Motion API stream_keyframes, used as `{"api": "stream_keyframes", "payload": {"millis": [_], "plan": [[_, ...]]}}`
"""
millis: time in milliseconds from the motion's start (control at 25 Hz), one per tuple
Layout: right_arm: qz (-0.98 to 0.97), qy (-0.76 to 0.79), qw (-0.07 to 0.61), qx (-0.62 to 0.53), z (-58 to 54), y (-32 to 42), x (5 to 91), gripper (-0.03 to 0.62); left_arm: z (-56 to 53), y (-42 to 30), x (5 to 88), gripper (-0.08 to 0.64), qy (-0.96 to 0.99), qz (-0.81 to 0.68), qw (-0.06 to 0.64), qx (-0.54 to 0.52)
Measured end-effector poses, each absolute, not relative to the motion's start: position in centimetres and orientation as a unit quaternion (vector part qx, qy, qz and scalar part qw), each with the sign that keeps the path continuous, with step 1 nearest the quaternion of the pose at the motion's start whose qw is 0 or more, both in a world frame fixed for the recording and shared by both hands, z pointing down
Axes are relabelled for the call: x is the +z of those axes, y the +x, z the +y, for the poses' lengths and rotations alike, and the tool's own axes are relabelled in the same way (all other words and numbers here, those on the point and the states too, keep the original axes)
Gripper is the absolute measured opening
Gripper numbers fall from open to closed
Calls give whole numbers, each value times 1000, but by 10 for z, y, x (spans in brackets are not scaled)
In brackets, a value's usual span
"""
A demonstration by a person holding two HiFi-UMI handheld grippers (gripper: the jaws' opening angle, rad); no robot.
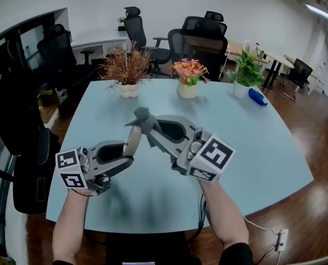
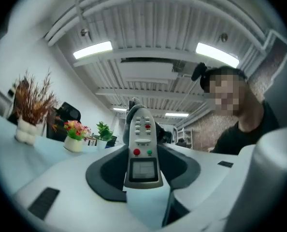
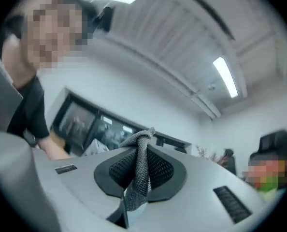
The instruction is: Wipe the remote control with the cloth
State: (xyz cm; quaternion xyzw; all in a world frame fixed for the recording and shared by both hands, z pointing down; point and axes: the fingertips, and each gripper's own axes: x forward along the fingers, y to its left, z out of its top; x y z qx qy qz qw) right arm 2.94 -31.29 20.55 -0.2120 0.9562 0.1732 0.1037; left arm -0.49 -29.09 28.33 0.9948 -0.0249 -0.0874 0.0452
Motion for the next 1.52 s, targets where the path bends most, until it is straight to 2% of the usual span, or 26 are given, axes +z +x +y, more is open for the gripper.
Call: {"api": "stream_keyframes", "payload": {"millis": [80,200,280,400,480,560,600,680,760,800,880,1080,1280,1440,1520], "plan": [[973,-161,147,82,-318,46,199,29,-293,-1,290,184,993,-90,-66,-25],[979,-120,161,18,-323,51,202,29,-307,-3,305,184,951,-193,-229,80],[981,-94,172,-5,-321,49,202,29,-315,-10,306,184,935,-220,-261,99],[986,-69,150,-29,-322,37,213,29,-318,-16,301,184,933,-228,-264,90],[986,-92,132,-51,-334,36,222,29,-319,-19,300,184,926,-241,-273,99],[980,-166,97,-60,-357,43,236,29,-323,-24,301,184,898,-280,-314,127],[973,-217,66,-52,-370,48,246,29,-327,-27,302,184,864,-314,-361,158],[956,-290,13,-32,-386,56,258,28,-338,-33,310,184,729,-377,-507,261],[954,-299,12,-24,-381,54,253,28,-345,-31,323,186,569,-388,-631,357],[956,-291,17,-21,-375,50,248,28,-346,-26,329,186,524,-380,-660,382],[960,-279,10,-11,-364,38,244,28,-344,-10,338,186,514,-359,-672,393],[953,-293,-76,0,-360,2,282,29,-342,1,343,186,526,-363,-667,384],[922,-367,-112,-53,-398,45,307,28,-344,2,345,187,523,-363,-664,392],[937,-330,-54,-98,-388,42,288,28,-339,13,358,187,514,-335,-680,401],[948,-295,-54,-107,-372,19,290,28,-338,21,366,187,515,-321,-685,404]]}}
